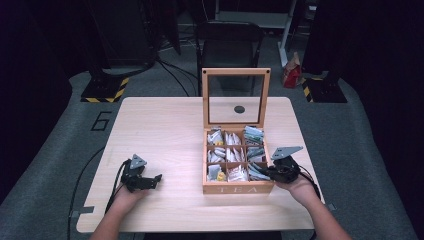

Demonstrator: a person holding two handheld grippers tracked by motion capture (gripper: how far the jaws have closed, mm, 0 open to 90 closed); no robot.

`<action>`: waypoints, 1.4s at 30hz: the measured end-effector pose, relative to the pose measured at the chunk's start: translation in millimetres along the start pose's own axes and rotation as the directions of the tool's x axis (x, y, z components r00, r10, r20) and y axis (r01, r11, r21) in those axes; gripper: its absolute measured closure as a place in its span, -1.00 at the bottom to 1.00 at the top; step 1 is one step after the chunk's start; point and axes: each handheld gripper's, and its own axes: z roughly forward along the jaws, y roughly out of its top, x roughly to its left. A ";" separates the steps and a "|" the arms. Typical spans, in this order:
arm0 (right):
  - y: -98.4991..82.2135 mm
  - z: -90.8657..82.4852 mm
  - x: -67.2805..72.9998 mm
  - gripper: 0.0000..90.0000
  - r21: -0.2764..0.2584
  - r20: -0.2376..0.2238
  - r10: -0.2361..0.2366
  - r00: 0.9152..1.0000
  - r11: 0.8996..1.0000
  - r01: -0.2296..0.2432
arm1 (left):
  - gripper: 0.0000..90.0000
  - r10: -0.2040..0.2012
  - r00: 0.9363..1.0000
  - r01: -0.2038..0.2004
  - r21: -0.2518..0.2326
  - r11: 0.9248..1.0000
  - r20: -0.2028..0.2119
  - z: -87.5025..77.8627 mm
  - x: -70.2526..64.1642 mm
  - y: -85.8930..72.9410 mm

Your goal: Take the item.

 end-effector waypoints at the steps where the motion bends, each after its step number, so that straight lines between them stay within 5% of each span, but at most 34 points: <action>1: 0.0 0.0 0.1 1.00 0.001 0.000 0.000 1.000 1.000 0.000 | -0.79 0.000 1.000 0.000 0.001 1.000 0.001 -0.1 -0.1 0.0; 42: 38.7 -50.4 12.1 0.99 -0.114 -0.011 -0.015 1.000 0.993 0.013 | -0.79 -0.001 1.000 0.001 0.000 1.000 0.001 0.0 -0.2 -0.1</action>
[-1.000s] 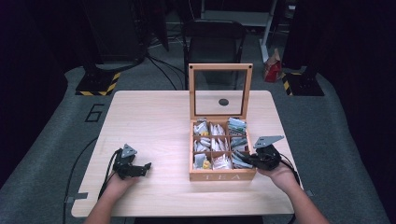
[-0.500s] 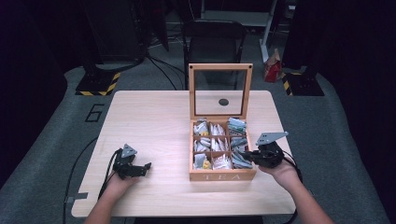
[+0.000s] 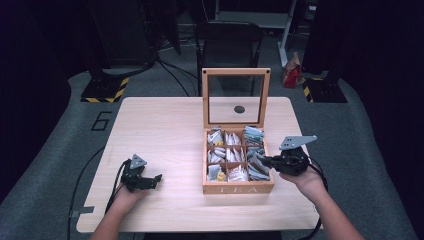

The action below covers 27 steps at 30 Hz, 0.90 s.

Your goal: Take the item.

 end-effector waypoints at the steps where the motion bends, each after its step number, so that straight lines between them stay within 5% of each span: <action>1: 0.0 0.0 0.0 0.99 0.000 0.000 0.000 1.000 1.000 0.000 | -0.79 0.000 1.000 0.000 0.000 1.000 0.000 0.0 0.0 0.0; 27: 2.2 -20.0 -9.7 0.99 -0.041 0.055 0.011 0.998 0.999 -0.009 | -0.79 -0.001 1.000 0.001 0.002 1.000 0.001 -0.1 -0.1 0.1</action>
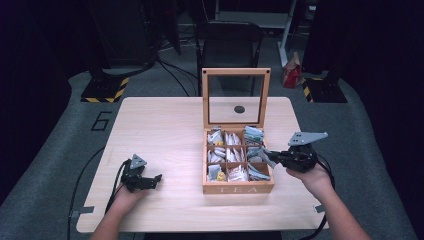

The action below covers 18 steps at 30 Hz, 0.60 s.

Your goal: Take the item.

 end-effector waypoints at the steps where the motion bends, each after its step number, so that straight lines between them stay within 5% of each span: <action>1: -0.6 -0.6 -0.3 0.99 -0.002 0.005 0.007 1.000 1.000 -0.007 | -0.79 0.002 1.000 -0.002 -0.002 1.000 -0.001 0.1 0.1 0.0; 18: -10.2 -16.4 -16.8 0.99 -0.012 0.075 0.032 0.997 0.999 -0.031 | -0.79 -0.001 1.000 0.001 0.000 1.000 0.000 0.0 0.0 0.0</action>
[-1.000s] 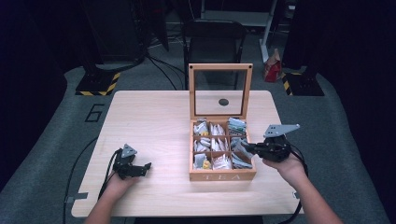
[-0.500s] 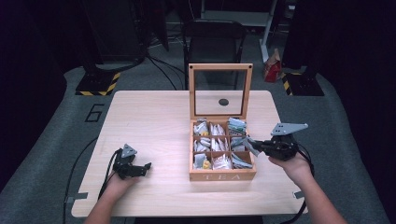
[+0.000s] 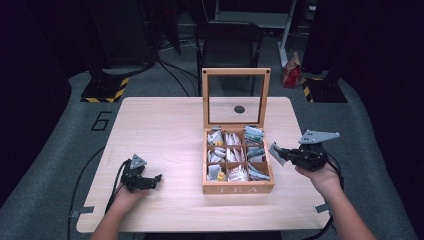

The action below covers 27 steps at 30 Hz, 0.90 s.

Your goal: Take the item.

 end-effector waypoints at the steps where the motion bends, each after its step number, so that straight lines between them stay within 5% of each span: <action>1: -0.6 -0.7 -0.8 0.99 -0.004 0.005 0.001 1.000 1.000 -0.001 | -0.79 0.001 1.000 -0.001 0.000 1.000 0.000 0.0 0.1 0.0; 27: -18.3 -10.8 -19.0 0.99 -0.015 0.086 0.056 0.995 0.998 -0.054 | -0.79 0.001 1.000 -0.001 0.000 1.000 0.000 0.0 0.1 0.0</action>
